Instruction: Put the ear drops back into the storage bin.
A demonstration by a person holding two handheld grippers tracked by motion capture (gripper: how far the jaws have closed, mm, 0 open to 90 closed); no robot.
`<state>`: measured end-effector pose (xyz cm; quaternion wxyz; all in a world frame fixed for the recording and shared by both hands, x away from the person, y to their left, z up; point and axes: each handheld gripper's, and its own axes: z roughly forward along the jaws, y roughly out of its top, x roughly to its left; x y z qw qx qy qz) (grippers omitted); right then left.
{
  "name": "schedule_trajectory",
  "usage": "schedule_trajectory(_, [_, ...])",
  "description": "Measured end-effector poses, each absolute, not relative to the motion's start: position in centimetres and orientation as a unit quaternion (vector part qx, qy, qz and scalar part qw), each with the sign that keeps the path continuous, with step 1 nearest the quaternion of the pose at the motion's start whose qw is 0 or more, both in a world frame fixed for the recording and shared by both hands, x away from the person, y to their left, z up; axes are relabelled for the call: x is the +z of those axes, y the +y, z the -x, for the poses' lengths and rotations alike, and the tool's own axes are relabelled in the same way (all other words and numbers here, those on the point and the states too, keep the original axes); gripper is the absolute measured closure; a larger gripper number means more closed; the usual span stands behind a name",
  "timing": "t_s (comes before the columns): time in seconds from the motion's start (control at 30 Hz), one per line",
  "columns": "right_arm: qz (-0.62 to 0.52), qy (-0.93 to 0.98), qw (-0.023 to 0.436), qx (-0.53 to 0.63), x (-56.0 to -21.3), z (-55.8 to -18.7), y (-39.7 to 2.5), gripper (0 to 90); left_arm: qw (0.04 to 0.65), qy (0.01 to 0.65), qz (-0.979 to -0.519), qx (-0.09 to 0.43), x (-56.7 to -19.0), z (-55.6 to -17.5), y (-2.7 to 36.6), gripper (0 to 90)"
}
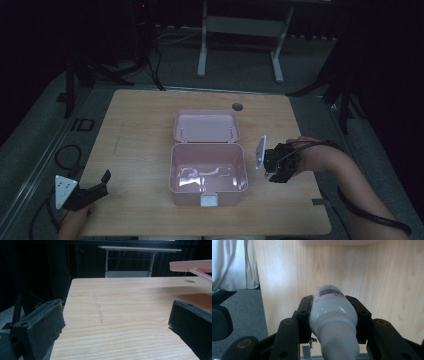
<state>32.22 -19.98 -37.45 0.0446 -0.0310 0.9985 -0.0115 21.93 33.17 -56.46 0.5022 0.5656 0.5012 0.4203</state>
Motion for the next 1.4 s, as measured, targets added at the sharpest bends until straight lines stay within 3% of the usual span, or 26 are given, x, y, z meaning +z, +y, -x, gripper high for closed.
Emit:
schedule_trajectory(0.7, [0.031, 0.998, 0.047, 0.012, -34.3, -32.7, -16.4, 59.5, 0.501, 0.501, -0.567, 0.42, -56.5, -21.9, 33.1, 0.4])
schedule_trajectory(1.4, [0.064, 0.998, 0.026, 0.009, -37.3, -33.5, -11.3, 59.5, 0.502, 0.5, -0.568, 0.419, -56.5, -21.9, 33.2, 0.4])
